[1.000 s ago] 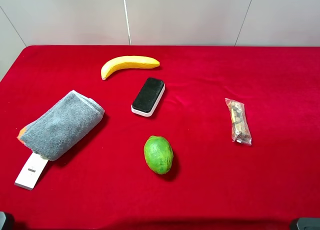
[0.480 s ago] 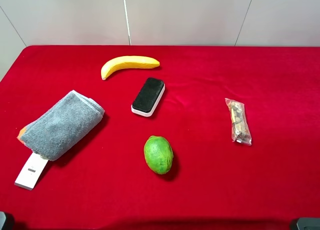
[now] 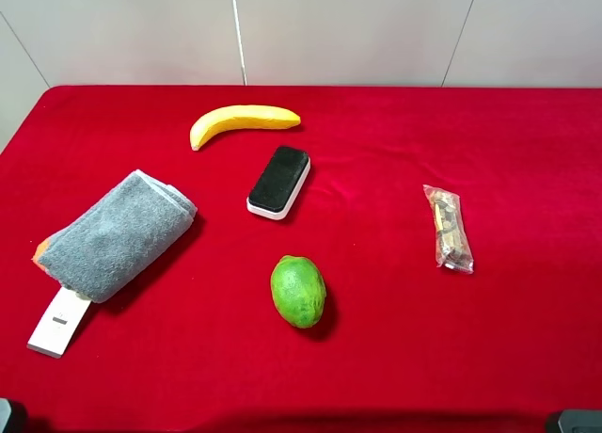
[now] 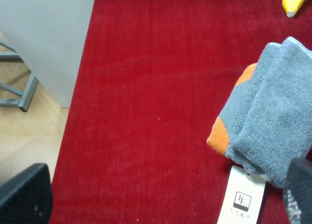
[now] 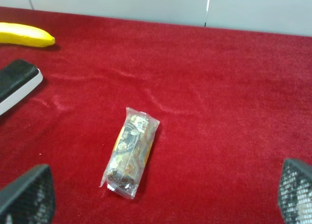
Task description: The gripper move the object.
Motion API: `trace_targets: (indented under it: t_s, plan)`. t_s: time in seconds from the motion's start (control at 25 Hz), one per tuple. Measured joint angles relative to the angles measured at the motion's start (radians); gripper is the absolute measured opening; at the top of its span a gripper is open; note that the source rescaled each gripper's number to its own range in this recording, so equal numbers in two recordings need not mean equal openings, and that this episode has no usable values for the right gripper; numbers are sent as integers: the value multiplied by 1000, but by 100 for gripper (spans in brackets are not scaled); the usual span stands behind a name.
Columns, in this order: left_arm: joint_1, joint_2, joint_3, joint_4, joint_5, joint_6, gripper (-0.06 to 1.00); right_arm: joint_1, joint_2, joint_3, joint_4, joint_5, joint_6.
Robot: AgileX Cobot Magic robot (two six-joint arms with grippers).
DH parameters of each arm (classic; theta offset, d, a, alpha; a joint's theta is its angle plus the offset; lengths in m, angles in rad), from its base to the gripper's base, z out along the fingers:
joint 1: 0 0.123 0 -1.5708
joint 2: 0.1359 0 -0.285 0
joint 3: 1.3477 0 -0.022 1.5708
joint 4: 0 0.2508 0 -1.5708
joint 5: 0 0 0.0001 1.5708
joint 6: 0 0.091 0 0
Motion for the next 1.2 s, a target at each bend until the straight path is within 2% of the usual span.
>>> trace_targets:
  t_s: [1.2]
  plan:
    - [0,23,-4,-17,0,1,100,0,0,0,0,0,0]
